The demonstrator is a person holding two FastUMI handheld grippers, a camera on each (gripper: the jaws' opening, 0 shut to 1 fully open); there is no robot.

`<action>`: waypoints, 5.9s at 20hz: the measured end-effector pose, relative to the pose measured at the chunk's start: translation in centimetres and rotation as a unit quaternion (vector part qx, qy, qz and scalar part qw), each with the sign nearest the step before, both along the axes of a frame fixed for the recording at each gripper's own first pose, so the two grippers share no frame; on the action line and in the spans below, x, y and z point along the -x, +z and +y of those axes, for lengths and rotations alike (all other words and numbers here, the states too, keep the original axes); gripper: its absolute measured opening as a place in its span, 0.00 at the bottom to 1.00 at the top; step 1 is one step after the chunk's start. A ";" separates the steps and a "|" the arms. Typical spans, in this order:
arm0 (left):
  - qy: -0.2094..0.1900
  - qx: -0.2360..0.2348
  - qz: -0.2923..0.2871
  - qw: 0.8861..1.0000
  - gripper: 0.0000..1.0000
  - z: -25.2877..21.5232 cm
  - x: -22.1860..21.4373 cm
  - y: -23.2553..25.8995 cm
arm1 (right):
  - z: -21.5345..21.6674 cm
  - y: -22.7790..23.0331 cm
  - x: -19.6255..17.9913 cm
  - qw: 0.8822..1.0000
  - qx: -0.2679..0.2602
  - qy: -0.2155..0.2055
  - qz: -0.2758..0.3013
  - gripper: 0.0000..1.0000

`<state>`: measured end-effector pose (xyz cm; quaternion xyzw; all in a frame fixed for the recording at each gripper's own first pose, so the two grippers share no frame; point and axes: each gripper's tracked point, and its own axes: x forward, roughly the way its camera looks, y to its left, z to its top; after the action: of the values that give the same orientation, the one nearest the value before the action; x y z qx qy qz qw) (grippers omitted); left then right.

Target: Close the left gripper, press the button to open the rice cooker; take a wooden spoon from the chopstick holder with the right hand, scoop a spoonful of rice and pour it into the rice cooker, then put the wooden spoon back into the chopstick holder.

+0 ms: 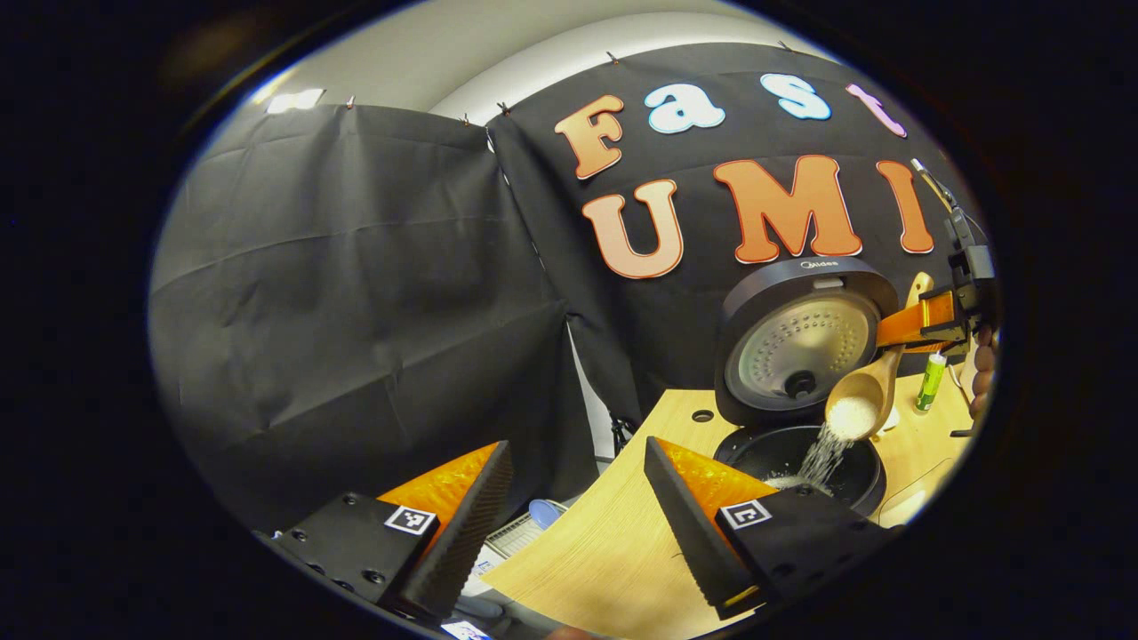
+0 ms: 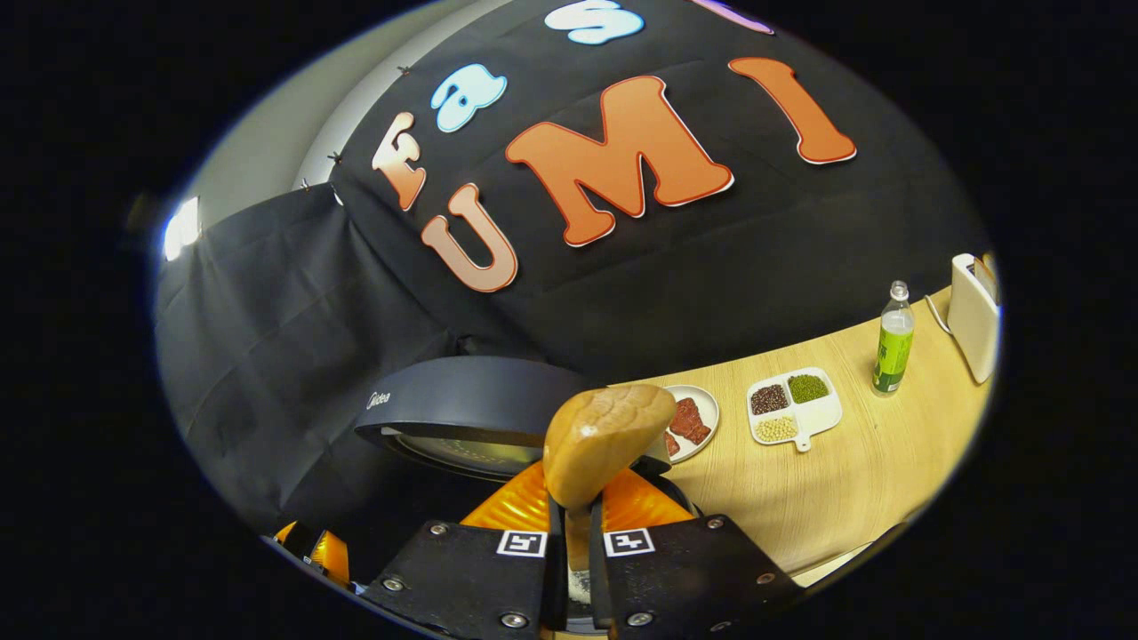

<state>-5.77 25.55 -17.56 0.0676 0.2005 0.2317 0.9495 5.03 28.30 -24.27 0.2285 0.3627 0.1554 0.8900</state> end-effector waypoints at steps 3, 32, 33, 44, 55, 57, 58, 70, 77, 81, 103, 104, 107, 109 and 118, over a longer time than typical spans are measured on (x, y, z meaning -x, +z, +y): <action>0.003 0.003 0.002 1.000 1.00 0.1 0.0 -0.1 | 0.2 0.3 -0.2 1.000 0.018 0.010 -0.015 0.09; 0.006 -0.005 0.005 1.000 1.00 0.4 0.3 -0.6 | 4.8 5.4 0.9 0.947 0.166 0.177 -0.209 0.09; 0.007 -0.002 0.006 1.000 1.00 0.3 0.3 -0.7 | 5.1 5.6 1.1 0.943 0.171 0.184 -0.217 0.09; 0.001 -0.006 0.003 1.000 1.00 0.0 0.2 -0.4 | 5.9 8.5 1.7 0.917 0.184 0.220 -0.276 0.09; -0.061 0.048 -0.004 0.997 1.00 -7.6 -3.5 -0.8 | -9.8 7.5 3.3 0.975 0.145 0.080 -0.148 0.09; -0.071 0.060 -0.002 0.996 0.93 -9.2 -4.2 -0.7 | -13.9 6.0 4.3 0.981 0.149 0.041 -0.119 0.09; -0.076 0.062 -0.002 0.995 0.93 -10.0 -4.6 -0.5 | -16.2 5.3 4.9 0.983 0.153 0.017 -0.105 0.09; -0.115 0.115 0.022 0.987 0.94 -17.8 -7.4 -0.1 | -37.8 -1.2 11.7 0.962 0.196 -0.190 0.013 0.10; -0.126 0.087 0.015 0.988 1.00 -18.7 -8.6 1.8 | -38.2 -5.5 14.3 0.959 0.196 -0.196 0.058 0.10; -0.122 0.095 0.000 0.988 1.00 -18.2 -10.5 3.7 | -37.7 -8.3 15.5 0.958 0.200 -0.184 0.087 0.09; -0.157 0.133 0.109 0.972 0.93 -17.3 -26.3 2.6 | -42.9 -2.8 17.9 0.935 0.244 -0.233 0.107 0.93; -0.165 0.135 0.127 0.969 0.94 -17.5 -25.8 2.2 | -43.4 -1.8 17.5 0.935 0.248 -0.235 0.096 0.94; -0.184 0.189 0.189 0.946 0.93 -19.3 -22.5 0.0 | -43.9 0.5 16.3 0.934 0.259 -0.237 0.067 0.95; -0.187 0.203 0.228 0.934 0.94 -19.4 -20.2 -1.4 | -43.8 1.5 15.6 0.934 0.268 -0.233 0.051 0.95; -0.170 0.228 0.358 0.889 0.96 -20.5 -11.9 -7.6 | -41.3 2.8 13.3 0.939 0.293 -0.182 0.012 0.95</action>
<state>6.15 5.08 -25.17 -0.0392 0.5597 -0.0249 0.8274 -8.29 -13.02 -21.48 0.0214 0.3553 -0.1248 0.9261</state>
